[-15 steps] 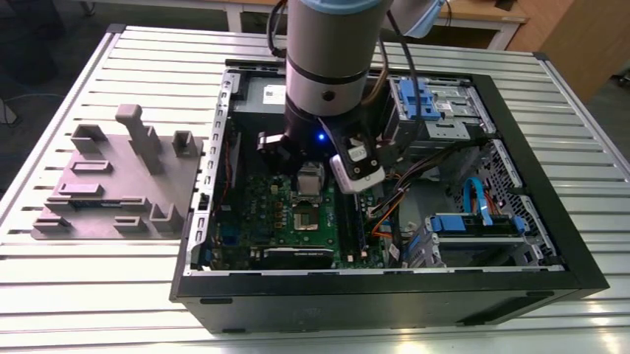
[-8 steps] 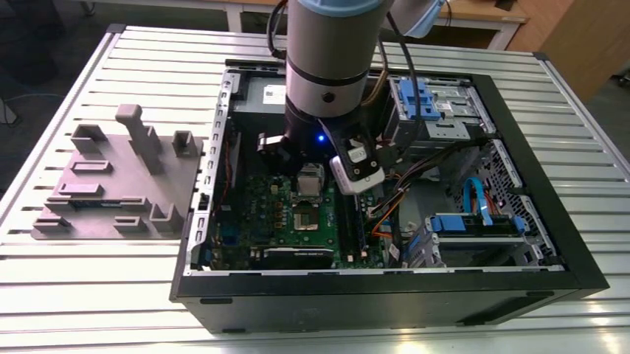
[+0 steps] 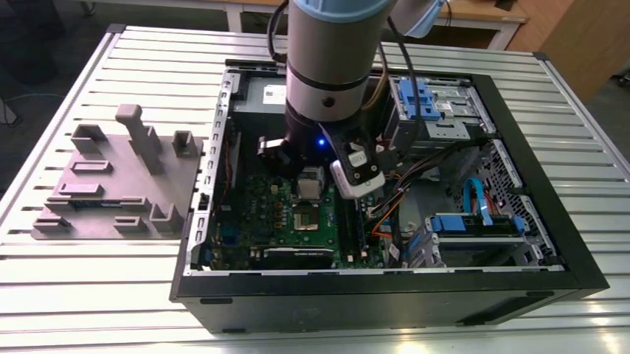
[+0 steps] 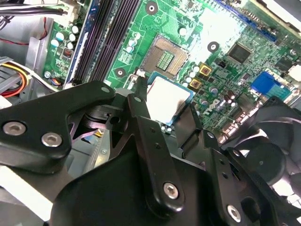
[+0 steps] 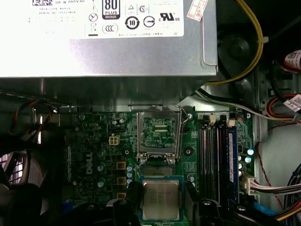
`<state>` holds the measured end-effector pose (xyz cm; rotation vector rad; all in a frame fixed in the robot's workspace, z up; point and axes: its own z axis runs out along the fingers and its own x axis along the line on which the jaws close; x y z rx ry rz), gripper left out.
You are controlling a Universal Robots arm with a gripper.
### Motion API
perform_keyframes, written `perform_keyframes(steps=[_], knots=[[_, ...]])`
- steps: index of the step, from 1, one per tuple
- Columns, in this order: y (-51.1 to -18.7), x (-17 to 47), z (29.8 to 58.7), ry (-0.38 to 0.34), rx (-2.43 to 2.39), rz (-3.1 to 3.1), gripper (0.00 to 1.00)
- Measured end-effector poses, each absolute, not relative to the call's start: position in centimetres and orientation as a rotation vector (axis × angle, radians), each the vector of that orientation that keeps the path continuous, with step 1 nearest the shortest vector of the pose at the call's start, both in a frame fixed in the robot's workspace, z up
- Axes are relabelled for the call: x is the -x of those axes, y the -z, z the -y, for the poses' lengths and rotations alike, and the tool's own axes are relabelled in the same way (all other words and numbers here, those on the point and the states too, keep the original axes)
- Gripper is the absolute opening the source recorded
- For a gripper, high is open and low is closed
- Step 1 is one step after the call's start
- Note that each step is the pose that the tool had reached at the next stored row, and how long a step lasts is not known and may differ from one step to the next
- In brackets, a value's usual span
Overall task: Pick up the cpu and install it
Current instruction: 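Place the cpu into insertion slot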
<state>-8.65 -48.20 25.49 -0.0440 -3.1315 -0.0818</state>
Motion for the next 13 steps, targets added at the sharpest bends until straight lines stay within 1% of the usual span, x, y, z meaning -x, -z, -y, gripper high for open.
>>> perform_keyframes(steps=[13], knots=[[-24.0, 8.2, 48.3, 0.082, 0.044, 3.131, 0.47]])
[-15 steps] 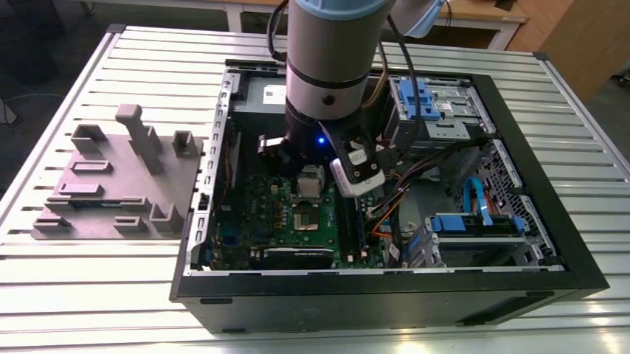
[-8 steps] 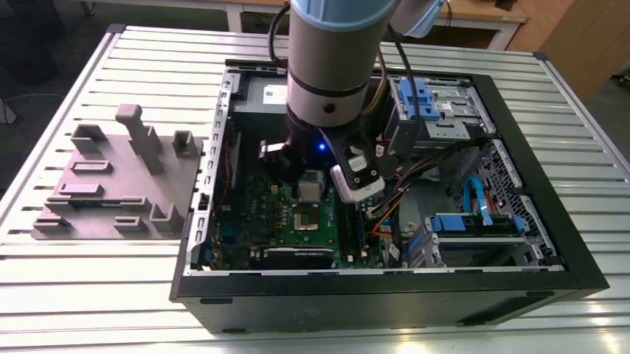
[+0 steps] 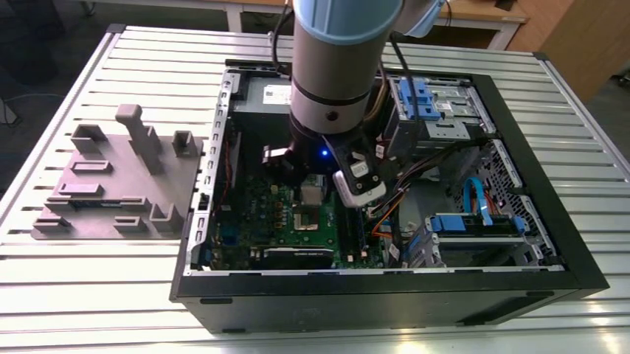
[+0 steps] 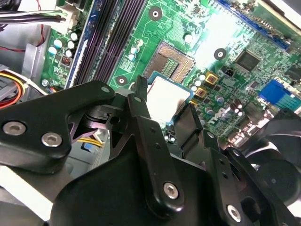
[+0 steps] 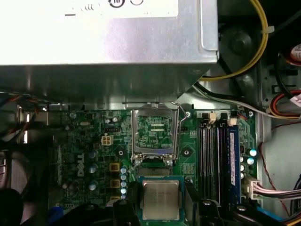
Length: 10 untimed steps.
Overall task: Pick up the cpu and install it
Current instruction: 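Place the cpu into insertion slot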
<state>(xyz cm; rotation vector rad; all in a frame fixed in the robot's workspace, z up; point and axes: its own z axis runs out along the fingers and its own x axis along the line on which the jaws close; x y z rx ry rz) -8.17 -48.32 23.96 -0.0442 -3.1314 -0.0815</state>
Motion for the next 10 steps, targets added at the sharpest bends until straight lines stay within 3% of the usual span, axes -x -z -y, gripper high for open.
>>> perform_keyframes(steps=[10], knots=[[-22.7, 8.2, 48.6, 0.081, 0.044, 3.131, 0.47]])
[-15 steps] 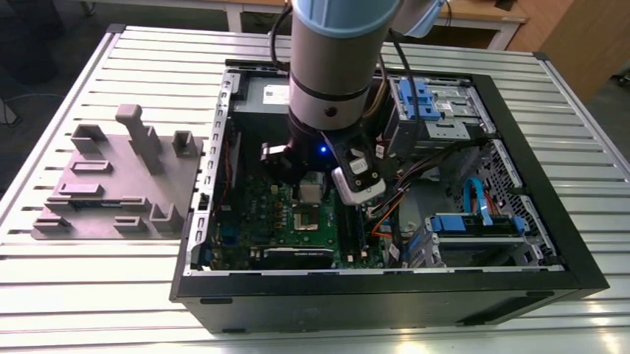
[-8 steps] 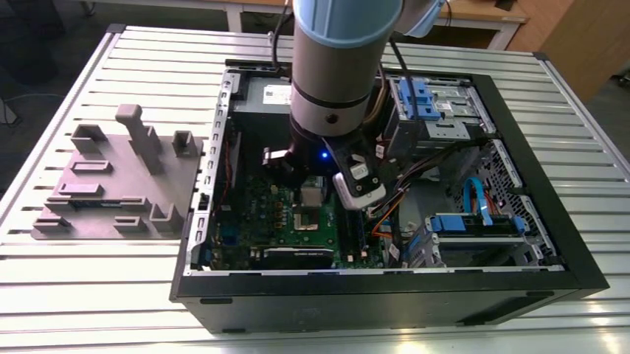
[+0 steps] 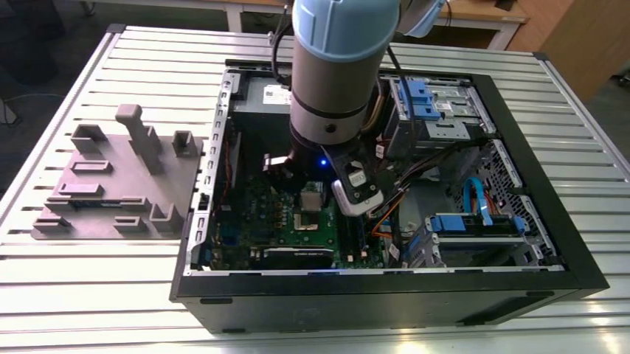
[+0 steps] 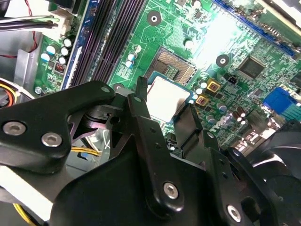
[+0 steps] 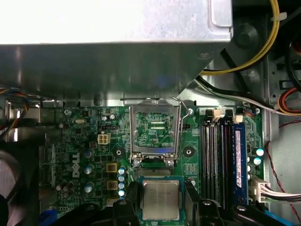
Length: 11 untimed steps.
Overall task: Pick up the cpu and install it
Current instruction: 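Place the cpu into insertion slot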
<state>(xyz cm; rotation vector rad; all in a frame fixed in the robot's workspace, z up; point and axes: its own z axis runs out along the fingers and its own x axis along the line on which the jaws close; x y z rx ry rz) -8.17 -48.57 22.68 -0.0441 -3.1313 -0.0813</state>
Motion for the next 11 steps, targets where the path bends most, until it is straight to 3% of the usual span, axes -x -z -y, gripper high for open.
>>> perform_keyframes(steps=[11], knots=[[-22.59, 8.16, 48.57, 0.082, 0.044, 3.131, 0.47]])
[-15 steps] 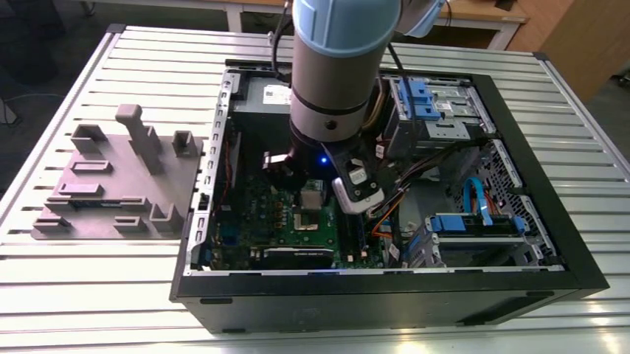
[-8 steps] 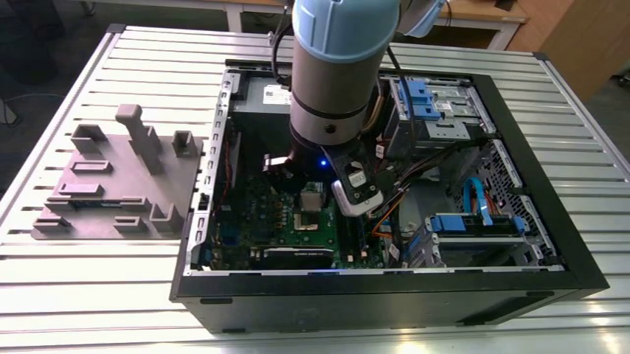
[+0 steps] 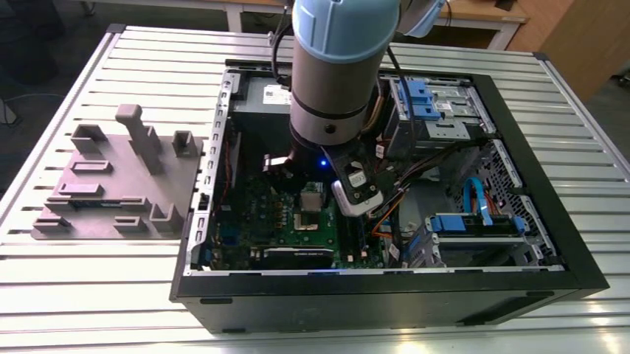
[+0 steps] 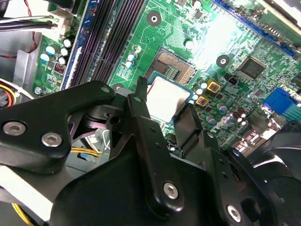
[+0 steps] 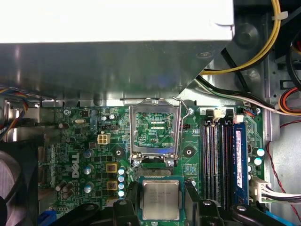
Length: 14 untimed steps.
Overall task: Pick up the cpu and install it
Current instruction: 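Place the cpu into insertion slot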
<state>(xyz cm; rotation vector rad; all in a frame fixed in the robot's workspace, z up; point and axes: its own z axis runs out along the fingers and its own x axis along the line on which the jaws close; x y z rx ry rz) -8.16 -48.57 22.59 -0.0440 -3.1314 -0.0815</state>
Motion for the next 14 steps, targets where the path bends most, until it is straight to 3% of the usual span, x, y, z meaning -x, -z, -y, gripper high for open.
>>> perform_keyframes(steps=[14], knots=[[-20.6, 8.2, 49.0, 0.081, 0.044, 3.131, 0.47]])
